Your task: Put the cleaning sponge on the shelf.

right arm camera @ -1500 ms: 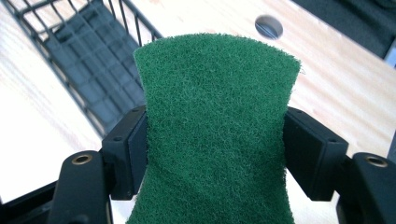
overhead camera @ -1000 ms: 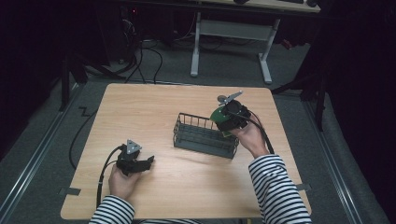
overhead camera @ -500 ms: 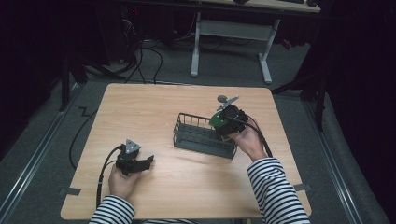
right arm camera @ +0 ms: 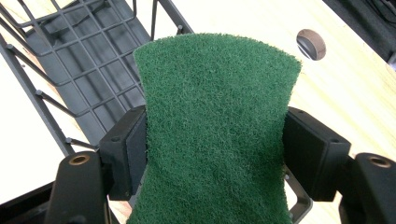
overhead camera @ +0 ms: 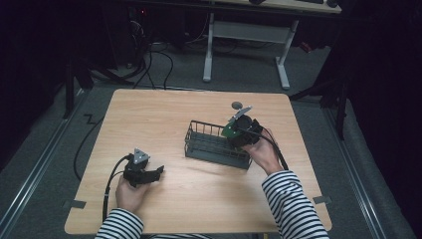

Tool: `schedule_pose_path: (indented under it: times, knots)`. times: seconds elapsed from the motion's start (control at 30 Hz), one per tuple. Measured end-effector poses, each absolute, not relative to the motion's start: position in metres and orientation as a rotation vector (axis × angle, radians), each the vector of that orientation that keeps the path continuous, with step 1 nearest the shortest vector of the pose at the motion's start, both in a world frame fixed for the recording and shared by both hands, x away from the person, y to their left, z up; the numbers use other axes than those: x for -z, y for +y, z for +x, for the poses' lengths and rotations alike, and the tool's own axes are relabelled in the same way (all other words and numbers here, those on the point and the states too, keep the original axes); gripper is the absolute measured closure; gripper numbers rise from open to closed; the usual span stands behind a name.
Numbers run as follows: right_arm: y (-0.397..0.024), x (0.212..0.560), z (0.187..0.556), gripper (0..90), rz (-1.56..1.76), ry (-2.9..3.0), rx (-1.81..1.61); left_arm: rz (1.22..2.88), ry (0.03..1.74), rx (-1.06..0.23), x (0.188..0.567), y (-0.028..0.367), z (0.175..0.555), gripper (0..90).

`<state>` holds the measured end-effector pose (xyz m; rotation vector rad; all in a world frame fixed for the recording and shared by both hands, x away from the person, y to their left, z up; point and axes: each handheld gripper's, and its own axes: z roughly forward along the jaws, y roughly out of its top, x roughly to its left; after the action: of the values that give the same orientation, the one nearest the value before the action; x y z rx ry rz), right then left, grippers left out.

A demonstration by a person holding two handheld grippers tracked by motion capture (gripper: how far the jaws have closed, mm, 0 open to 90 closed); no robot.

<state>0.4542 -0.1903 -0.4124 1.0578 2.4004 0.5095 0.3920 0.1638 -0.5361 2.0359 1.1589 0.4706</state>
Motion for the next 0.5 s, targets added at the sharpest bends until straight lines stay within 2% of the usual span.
schedule_pose_path:
  times: [0.5]
  knots:
    - [-0.1873, 0.4147, 0.4538, 28.0, 1.069, 2.408, -0.504, 2.042, 1.157, -0.476, 0.536, 0.1633, 0.3918, 29.5]
